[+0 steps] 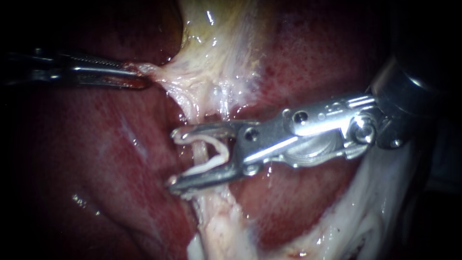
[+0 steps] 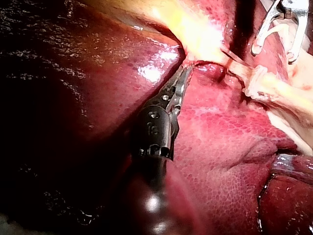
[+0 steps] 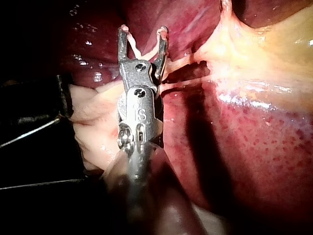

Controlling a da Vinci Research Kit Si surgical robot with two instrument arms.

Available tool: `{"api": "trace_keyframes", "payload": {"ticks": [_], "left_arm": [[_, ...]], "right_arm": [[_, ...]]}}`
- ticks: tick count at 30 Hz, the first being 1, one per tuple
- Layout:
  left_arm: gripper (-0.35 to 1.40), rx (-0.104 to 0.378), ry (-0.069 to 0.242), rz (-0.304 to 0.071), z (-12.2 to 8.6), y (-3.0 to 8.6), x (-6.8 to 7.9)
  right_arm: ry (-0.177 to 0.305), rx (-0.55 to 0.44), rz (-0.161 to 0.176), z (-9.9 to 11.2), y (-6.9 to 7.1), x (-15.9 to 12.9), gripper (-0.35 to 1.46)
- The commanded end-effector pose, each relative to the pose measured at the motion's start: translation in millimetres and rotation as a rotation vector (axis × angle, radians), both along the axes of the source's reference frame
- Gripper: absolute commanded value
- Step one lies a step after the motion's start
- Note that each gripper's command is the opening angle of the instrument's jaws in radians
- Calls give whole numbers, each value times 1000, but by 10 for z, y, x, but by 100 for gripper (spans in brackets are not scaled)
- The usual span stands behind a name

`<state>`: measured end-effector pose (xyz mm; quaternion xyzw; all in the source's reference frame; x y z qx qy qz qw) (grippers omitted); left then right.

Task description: Clipping third clip left tube

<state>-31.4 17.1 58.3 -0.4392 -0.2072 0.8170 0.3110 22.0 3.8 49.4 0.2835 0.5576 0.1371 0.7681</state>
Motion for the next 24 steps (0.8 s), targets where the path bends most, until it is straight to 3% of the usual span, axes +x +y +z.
{"api": "trace_keyframes", "payload": {"ticks": [1, 9, 24], "left_arm": [[-35, 0, 0, 0, 0, 0, 0], [-35, 1, -1, 0, -3, -1, 1], [-35, 4, -4, 4, -9, 0, 10]], "right_arm": [[-3, 11, 3, 1, -1, -1, 48], [-20, 47, 11, 21, -2, -9, 49], [-66, 149, 3, 95, -13, -24, 49]]}}
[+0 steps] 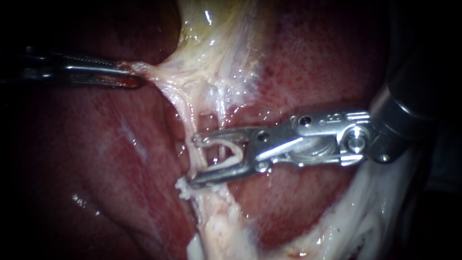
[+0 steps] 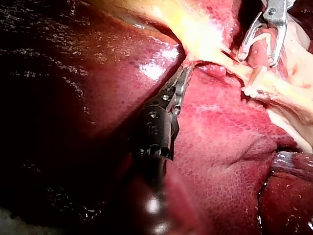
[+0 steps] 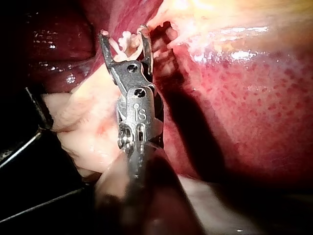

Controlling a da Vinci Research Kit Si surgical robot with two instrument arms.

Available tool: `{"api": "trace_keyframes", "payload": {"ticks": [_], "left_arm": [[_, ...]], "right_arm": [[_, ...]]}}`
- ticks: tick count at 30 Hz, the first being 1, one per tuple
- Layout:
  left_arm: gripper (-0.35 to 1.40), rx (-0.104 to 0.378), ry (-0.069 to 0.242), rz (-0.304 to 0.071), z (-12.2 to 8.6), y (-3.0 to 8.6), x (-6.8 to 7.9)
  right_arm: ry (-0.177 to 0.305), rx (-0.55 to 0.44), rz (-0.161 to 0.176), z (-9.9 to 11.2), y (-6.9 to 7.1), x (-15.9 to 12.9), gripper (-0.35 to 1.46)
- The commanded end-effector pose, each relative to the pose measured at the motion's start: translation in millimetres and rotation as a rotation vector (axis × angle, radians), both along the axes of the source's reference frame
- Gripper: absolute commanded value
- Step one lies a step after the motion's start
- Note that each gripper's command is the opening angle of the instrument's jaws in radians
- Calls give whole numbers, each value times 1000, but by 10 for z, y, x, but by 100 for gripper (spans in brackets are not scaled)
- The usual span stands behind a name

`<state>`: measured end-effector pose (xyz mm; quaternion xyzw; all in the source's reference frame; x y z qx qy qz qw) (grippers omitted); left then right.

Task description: Clipping third clip left tube

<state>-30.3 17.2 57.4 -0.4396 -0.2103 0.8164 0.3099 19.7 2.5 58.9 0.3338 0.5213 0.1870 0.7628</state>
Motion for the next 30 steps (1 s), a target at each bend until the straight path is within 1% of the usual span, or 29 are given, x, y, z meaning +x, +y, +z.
{"api": "trace_keyframes", "payload": {"ticks": [1, 6, 12, 20, 25, 28, 30], "left_arm": [[-35, 0, 0, 0, -1, -1, 0], [-35, 0, 0, 0, -2, -1, -1], [-35, 0, 0, 0, -2, -1, -1], [-35, 0, 0, 0, -2, -2, -1], [-35, 0, 0, 0, -2, -2, -1], [-35, 0, 0, 0, -2, -2, -1], [-35, 0, 0, -1, -2, -2, -1]], "right_arm": [[-3, 7, 2, 4, 1, -1, 49], [-11, 30, 5, 25, 5, -6, 50], [-18, 58, 4, 43, 4, -10, 50], [-12, 79, -18, 58, 3, -8, 50], [-17, 88, -14, 67, 7, -7, 50], [-2, 114, 1, 69, 10, -5, 50], [11, 136, 1, 69, 11, -2, 50]]}}
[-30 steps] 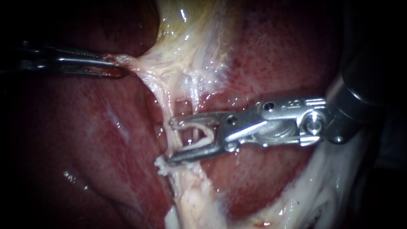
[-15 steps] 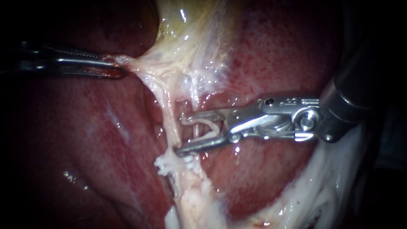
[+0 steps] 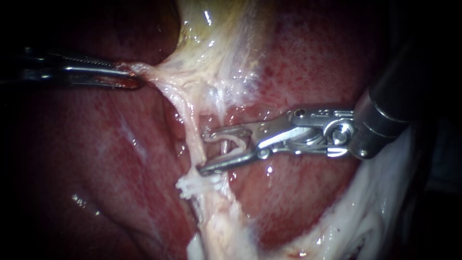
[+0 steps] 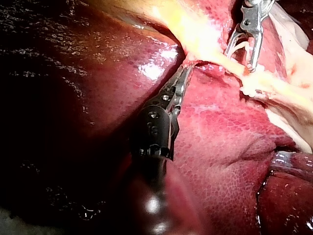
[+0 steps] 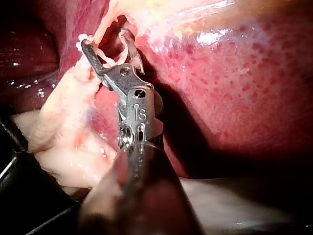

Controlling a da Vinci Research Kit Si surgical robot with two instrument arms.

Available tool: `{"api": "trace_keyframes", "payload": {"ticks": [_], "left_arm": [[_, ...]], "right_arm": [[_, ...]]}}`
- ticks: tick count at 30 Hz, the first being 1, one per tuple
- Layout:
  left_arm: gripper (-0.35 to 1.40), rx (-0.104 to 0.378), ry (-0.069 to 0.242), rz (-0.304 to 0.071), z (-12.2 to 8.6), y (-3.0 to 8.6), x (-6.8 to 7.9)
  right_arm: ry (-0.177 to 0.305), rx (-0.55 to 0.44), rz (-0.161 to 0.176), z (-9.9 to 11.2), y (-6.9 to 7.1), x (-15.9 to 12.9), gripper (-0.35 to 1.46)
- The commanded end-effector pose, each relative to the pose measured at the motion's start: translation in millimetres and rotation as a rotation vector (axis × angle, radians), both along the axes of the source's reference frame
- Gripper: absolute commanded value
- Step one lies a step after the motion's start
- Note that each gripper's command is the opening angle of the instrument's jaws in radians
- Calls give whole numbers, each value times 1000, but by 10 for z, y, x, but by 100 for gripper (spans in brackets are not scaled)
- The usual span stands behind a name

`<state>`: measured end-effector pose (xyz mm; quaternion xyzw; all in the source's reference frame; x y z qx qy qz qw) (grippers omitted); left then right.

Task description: Clipping third clip left tube

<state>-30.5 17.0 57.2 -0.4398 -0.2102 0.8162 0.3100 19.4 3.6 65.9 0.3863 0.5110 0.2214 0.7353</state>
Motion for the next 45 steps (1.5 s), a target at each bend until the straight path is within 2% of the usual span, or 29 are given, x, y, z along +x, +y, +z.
{"api": "trace_keyframes", "payload": {"ticks": [1, 8, 15, 19, 22, 26, 30, 32, 37, 43, 45], "left_arm": [[-35, 0, 1, 0, 0, 0, 0], [-35, 0, 1, -1, 0, 0, -1], [-35, 0, 1, -1, 1, 0, -2], [-35, 0, 1, -1, 1, 0, -2], [-35, 0, 1, -1, 1, 0, -2], [-35, 0, 1, -1, 1, 0, -2], [-35, 0, 1, -1, 2, 0, -2], [-35, 0, 1, -1, 2, 0, -2], [-35, 0, 1, -1, 2, 0, -2], [-35, -1, 1, -1, 2, 0, -2], [-35, -1, 1, -1, 3, 1, -2]], "right_arm": [[9, 17, 4, -1, 0, 4, 50], [74, 89, 4, -8, 1, 25, 50], [126, 140, 39, -18, 4, 49, 50], [157, 159, 63, -28, 10, 56, 50], [161, 168, 76, -45, 17, 54, 49], [162, 184, 85, -79, 28, 51, 48], [166, 196, 84, -104, 33, 50, 45], [167, 198, 84, -109, 33, 50, 43], [168, 198, 82, -112, 31, 48, 27], [167, 204, 79, -112, 30, 42, -15], [166, 203, 82, -112, 30, 42, -23]]}}
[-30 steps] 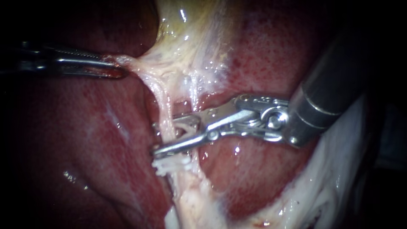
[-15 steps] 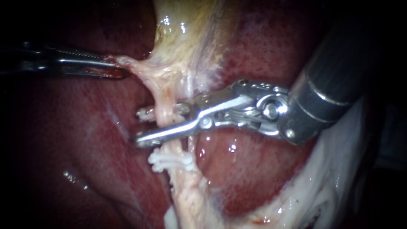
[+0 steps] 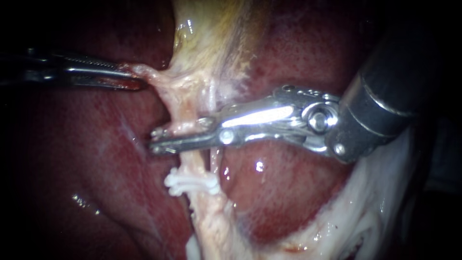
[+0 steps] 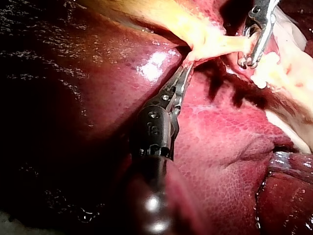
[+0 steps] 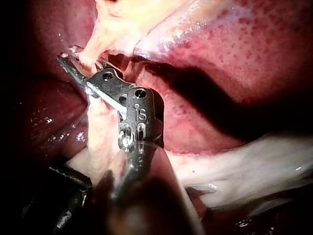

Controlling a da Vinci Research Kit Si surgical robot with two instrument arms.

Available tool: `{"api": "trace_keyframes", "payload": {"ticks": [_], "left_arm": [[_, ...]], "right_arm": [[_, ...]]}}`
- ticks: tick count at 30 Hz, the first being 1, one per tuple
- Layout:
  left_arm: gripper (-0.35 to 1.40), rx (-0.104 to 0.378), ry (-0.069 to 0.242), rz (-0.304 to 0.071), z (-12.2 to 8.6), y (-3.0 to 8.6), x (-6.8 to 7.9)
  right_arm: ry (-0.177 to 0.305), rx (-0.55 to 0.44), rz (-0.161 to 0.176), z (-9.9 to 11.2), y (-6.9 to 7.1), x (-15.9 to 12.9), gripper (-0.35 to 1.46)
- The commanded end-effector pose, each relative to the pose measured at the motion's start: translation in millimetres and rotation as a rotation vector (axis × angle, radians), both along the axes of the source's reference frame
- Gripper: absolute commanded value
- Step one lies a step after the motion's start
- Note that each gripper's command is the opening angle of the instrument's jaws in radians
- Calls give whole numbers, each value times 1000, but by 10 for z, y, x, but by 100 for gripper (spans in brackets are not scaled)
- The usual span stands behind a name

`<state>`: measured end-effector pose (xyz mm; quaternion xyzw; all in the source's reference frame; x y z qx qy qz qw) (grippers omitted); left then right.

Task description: Clipping third clip left tube

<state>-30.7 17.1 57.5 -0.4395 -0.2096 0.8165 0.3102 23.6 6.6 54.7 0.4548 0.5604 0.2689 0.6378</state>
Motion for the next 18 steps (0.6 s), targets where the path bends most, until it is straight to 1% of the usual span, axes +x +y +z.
{"api": "trace_keyframes", "payload": {"ticks": [1, 2, 6, 7, 10, 18], "left_arm": [[-35, 0, 0, 0, 0, 0, 0], [-35, 0, 0, 0, 0, 0, 0], [-35, 0, 0, 0, 0, 0, 0], [-35, 0, 0, 0, 0, 0, 0], [-35, 0, 0, 0, 0, 0, 0], [-35, 0, 0, 0, 1, 0, -1]], "right_arm": [[0, 0, 0, 0, -1, 0, -28], [2, 0, -3, 0, -1, 0, -35], [-9, 45, -7, 1, -2, -2, -35], [-8, 51, -13, 2, -3, -2, -35], [-3, 51, -21, 4, -4, -2, -35], [2, 47, -25, 11, -7, -1, -35]]}}
